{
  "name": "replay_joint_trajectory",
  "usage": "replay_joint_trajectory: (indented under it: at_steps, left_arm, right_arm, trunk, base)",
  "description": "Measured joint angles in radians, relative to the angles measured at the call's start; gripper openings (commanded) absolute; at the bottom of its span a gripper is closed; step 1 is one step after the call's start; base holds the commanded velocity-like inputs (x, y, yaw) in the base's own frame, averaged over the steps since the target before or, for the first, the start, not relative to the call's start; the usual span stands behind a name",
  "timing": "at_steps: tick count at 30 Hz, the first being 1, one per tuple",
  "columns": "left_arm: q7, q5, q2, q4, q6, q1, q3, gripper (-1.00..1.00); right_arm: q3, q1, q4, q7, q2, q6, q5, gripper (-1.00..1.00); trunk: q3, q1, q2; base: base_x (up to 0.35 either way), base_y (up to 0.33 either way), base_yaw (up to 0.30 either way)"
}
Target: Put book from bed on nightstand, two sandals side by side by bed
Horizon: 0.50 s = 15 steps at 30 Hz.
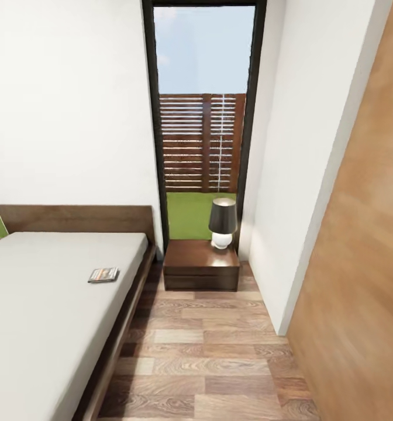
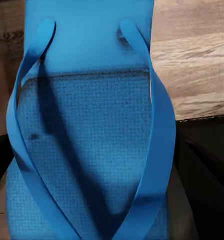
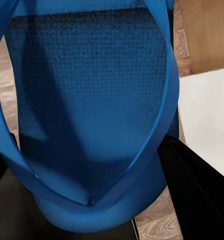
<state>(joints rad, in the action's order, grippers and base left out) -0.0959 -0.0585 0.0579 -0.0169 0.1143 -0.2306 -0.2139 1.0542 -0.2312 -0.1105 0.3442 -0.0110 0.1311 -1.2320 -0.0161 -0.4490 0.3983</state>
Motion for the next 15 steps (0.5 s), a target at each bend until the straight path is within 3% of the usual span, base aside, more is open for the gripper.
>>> replay_joint_trajectory:
  at_steps: [15]
  left_arm:
    - [0.000,0.000,0.000,0.000,0.002,0.000,0.000,-1.00]
  right_arm:
    - [-0.001,0.000,0.000,0.001,0.000,0.000,0.000,-1.00]
  trunk:
    - [0.002,0.000,0.000]
  base:
    - [0.277,-0.109,0.033]
